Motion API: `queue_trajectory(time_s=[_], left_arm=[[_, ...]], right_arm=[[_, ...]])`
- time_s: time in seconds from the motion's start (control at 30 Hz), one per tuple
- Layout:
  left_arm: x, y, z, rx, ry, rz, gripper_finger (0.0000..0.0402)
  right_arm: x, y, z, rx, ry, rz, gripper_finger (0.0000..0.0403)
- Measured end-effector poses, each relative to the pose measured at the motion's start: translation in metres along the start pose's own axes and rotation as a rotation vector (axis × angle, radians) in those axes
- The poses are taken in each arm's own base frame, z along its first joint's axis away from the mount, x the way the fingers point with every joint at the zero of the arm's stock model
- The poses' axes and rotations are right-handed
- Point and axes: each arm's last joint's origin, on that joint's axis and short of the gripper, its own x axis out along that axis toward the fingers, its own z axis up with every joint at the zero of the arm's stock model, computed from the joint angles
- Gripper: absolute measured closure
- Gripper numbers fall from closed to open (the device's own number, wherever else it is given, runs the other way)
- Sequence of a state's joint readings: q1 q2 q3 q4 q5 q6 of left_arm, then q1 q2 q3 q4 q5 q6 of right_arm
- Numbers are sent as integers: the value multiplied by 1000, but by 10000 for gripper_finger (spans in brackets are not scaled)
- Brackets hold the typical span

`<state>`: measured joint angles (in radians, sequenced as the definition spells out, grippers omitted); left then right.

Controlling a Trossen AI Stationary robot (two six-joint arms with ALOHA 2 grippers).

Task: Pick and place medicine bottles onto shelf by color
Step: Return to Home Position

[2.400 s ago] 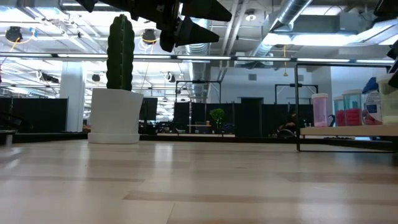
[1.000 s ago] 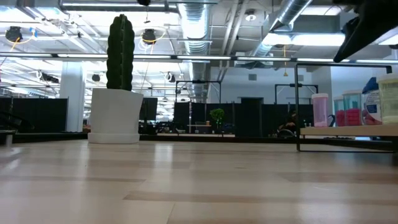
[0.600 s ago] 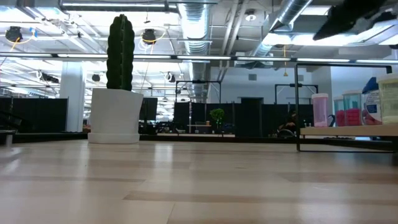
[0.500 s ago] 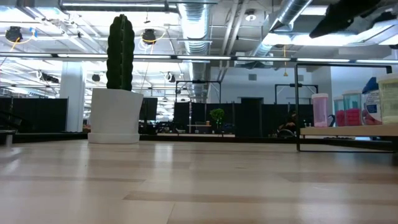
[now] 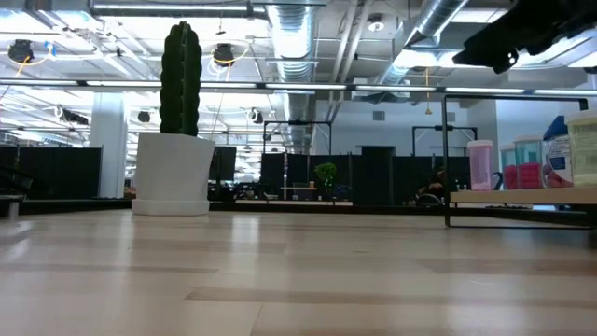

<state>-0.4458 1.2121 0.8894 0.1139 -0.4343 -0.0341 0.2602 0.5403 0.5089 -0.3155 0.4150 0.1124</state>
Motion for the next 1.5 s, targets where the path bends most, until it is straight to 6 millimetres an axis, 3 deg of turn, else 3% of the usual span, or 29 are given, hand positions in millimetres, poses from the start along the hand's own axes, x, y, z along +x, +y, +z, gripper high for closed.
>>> queue_trajectory(time_s=[0.5, 1.07, 1.5], left_arm=[[0, 2, -5, 23, 44, 62, 114], [0, 3, -7, 26, 67, 112, 114], [0, 4, -7, 25, 64, 138, 114]], right_arm=[[5, -9, -28, -25, -354, 78, 163], [14, -11, -73, 32, -464, 87, 163], [15, -13, -76, 68, -463, 33, 163]])
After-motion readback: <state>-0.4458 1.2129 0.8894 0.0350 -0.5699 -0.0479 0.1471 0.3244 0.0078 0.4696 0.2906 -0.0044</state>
